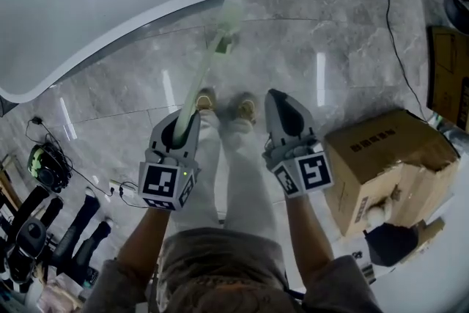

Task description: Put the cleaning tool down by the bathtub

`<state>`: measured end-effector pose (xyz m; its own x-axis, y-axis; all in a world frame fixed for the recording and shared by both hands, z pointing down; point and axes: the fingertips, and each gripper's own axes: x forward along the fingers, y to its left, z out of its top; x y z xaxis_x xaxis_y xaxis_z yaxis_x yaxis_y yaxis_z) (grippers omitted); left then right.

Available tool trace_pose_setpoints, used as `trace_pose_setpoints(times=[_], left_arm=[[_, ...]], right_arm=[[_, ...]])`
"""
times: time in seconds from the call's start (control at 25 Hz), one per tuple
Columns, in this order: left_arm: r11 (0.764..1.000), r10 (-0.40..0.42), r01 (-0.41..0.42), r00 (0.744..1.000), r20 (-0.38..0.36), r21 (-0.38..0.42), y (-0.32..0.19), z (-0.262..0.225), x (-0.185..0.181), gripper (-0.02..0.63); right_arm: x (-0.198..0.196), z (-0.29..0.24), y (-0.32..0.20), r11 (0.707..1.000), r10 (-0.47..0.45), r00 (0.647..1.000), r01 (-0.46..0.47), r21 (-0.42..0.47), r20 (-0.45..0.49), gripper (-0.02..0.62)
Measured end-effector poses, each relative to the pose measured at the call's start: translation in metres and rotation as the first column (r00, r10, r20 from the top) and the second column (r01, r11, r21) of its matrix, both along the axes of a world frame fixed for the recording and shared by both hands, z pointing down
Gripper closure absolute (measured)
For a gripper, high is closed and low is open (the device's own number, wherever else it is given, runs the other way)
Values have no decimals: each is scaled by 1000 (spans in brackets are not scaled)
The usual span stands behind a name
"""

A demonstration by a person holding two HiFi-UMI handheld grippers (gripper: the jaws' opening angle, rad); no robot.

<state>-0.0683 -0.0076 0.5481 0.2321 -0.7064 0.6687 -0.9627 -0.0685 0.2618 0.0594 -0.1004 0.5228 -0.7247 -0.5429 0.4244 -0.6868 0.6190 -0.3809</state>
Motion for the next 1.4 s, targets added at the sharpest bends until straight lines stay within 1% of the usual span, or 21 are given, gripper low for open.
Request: trace_pose_setpoints(times=[0.2,0.4,0.56,0.92,1.2,1.4], left_arm=[[1000,9,-9,1000,-3,5,5,5,1,546],[999,-17,16,1000,-25,-44,20,22,0,546],[998,-24,22,999,-22,-63,22,36,-1,546],[993,-44,39,998,-40,-112,8,74,-3,546],[981,-57,47,997,-45,-189,-8,114,-8,546],[962,-58,49,998,-25,-268,-18,156,-10,546]], right_arm=[[-5,10,1,1000,-1,1000,1,-5,6,595],[-10,18,7,1000,-4,1000,5,-18,12,595],[-11,23,12,1000,-5,1000,5,-25,8,595],[-14,35,10,999,-14,1000,14,-36,-6,595],[-17,37,4,999,-17,1000,17,-39,0,595],[-14,39,0,999,-11,1000,11,-47,5,595]])
